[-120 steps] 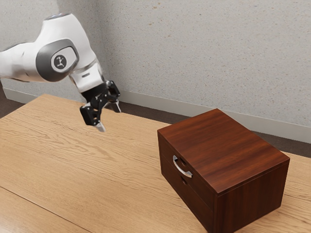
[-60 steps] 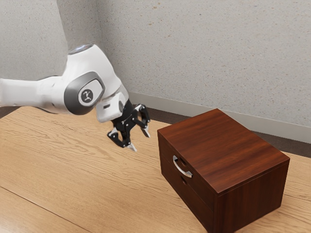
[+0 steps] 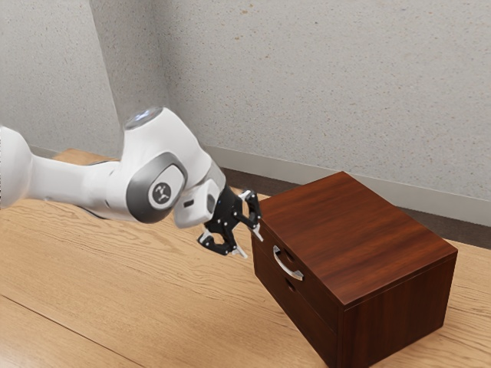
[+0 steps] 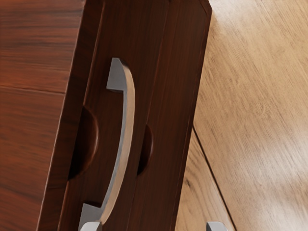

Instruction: Pull the drawer handle with one arm to open the drawer

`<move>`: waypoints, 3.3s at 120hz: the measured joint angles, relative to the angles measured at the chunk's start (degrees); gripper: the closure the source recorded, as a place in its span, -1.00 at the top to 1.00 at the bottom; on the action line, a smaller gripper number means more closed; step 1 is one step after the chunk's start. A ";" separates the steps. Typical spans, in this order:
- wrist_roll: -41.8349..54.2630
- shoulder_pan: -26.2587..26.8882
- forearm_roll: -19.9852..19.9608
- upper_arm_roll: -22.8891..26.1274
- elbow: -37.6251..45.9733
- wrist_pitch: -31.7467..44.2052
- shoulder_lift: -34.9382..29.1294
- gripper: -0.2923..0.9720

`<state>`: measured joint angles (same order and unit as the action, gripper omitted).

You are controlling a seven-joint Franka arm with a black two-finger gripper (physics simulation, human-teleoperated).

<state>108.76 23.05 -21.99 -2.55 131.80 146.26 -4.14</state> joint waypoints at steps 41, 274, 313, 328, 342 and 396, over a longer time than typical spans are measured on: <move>2.82 3.31 -3.54 0.00 0.76 6.19 2.38 -0.20; 8.21 4.09 -5.53 -0.37 25.16 13.53 -15.90 -0.71; 9.17 3.71 -5.50 -0.64 30.46 13.15 -22.32 -0.71; 9.64 3.73 -5.50 -0.91 31.77 12.96 -24.28 -0.71; 10.10 3.72 -5.50 -1.02 33.12 12.85 -26.09 -0.71; 11.56 3.20 -5.47 -1.34 33.38 11.57 -29.09 -0.39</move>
<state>120.32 26.24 -27.46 -3.89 165.18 157.83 -33.24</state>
